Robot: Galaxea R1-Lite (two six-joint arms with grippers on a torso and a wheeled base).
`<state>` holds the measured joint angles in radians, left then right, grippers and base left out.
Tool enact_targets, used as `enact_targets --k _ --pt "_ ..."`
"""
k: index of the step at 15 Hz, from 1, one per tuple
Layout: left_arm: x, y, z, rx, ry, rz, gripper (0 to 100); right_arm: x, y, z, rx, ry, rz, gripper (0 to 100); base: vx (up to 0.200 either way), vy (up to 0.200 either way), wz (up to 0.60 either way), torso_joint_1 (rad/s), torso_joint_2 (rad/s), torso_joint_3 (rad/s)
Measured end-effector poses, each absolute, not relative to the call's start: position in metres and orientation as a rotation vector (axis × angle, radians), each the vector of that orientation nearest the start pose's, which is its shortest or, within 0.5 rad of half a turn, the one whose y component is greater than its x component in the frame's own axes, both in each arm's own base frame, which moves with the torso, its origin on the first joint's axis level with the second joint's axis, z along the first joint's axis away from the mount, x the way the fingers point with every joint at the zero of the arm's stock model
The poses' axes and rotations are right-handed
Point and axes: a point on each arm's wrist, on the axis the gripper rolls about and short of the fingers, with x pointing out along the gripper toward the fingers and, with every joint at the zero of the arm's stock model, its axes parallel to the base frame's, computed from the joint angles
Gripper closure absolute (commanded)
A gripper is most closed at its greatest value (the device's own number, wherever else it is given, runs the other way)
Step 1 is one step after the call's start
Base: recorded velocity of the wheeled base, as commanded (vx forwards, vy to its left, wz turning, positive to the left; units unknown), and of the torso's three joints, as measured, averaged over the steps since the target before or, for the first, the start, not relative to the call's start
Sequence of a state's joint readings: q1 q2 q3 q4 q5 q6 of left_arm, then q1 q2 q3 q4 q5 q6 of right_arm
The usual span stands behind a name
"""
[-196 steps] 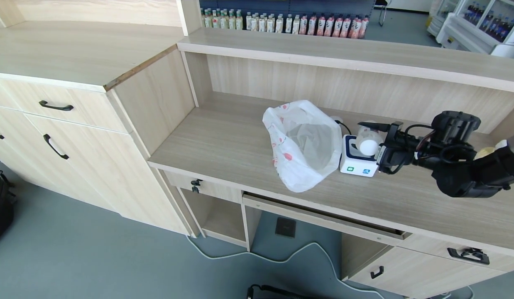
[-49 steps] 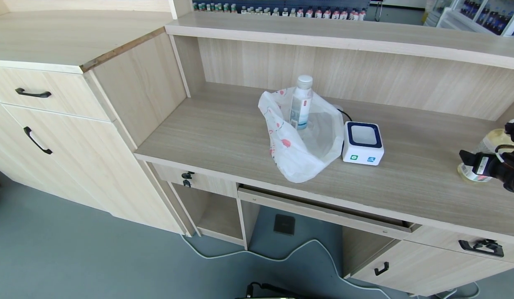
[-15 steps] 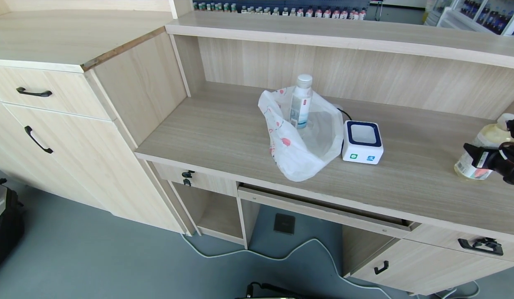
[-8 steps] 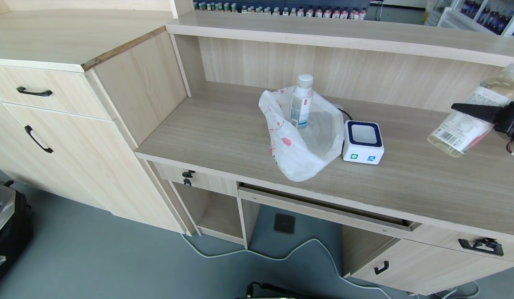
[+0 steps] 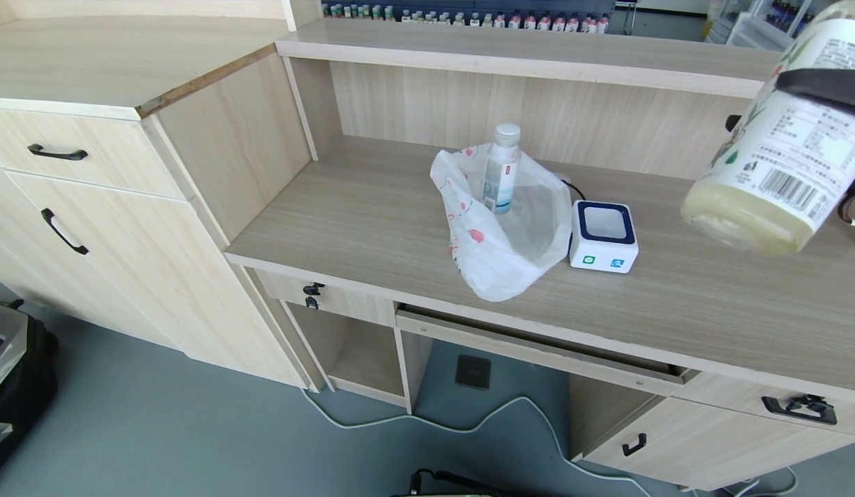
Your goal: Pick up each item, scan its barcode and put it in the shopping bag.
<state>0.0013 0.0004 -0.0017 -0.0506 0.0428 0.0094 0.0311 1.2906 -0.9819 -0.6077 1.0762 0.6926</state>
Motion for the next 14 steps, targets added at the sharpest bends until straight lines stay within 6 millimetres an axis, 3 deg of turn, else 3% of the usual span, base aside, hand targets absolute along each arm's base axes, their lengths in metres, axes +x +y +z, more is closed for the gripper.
enact_targets --k 3,7,14 --pt "-0.023 0.001 0.081 0.008 -0.052 0.044 0 0.158 0.047 0.329 0.459 0.148 1.284 100 0.000 0.000 0.00 0.000 0.00 0.000" --pt "-0.023 0.001 0.081 0.008 -0.052 0.044 0 0.126 0.049 0.331 0.433 0.148 1.387 100 0.000 0.000 0.00 0.000 0.00 0.000" --pt "-0.023 0.001 0.081 0.008 -0.052 0.044 0 0.101 0.047 0.327 0.432 0.140 1.427 100 0.000 0.000 0.00 0.000 0.00 0.000"
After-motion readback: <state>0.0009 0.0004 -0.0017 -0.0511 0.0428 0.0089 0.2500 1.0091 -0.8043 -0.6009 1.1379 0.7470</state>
